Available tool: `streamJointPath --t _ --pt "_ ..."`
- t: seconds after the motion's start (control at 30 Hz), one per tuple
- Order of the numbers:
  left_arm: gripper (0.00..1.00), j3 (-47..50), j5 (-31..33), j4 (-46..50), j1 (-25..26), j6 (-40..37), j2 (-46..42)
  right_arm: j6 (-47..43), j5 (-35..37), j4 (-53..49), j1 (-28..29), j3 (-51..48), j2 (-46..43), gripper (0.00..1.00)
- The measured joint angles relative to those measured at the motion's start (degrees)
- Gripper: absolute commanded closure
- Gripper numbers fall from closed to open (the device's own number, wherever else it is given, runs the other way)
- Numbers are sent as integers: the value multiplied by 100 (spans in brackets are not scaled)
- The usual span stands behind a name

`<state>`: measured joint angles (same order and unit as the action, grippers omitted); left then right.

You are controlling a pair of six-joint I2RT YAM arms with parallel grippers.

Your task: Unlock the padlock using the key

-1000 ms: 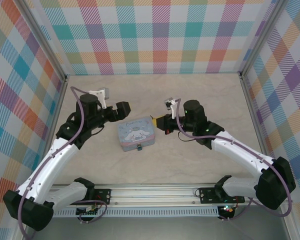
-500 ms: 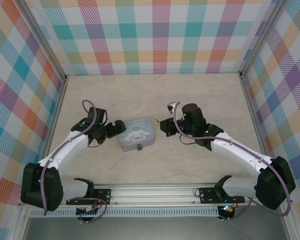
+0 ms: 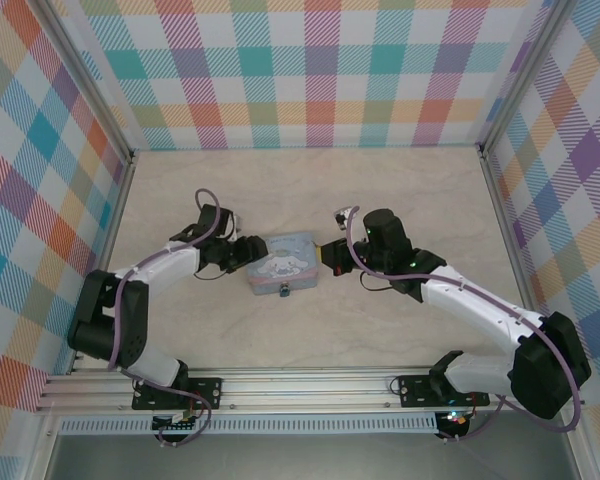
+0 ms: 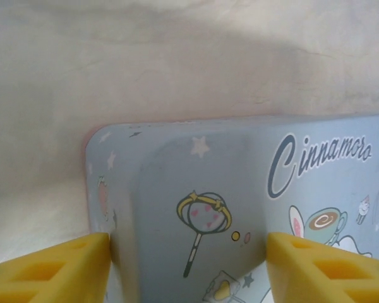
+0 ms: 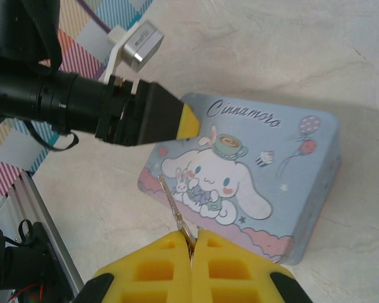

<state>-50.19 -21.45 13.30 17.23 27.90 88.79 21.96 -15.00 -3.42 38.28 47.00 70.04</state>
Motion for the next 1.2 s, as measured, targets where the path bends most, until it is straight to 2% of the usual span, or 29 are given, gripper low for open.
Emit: streamJointPath --t 0.33,0.53,0.73,0.8,0.9,0.97,1.2 --pt "34 -1158 -258 -168 157 -734 1156 20 4 -66 0 -306 0 99" --pt "27 -1891 -345 -151 269 -1169 1786 92 11 -55 0 -426 33 99" --pt "17 -2682 -334 -24 402 -1453 2345 168 46 13 -31 -452 79 99" --pt "9 -2802 -271 11 413 -1539 2402 240 26 122 -87 -518 79 99" --pt "1 -2798 -52 13 413 -1600 2332 380 -48 273 -280 -651 79 99" --pt "0 -2658 160 -24 413 -1624 2133 487 -107 407 -422 -745 79 99" --pt "0 -1064 765 -566 413 -1615 81 925 -433 1038 -859 -905 409 98"
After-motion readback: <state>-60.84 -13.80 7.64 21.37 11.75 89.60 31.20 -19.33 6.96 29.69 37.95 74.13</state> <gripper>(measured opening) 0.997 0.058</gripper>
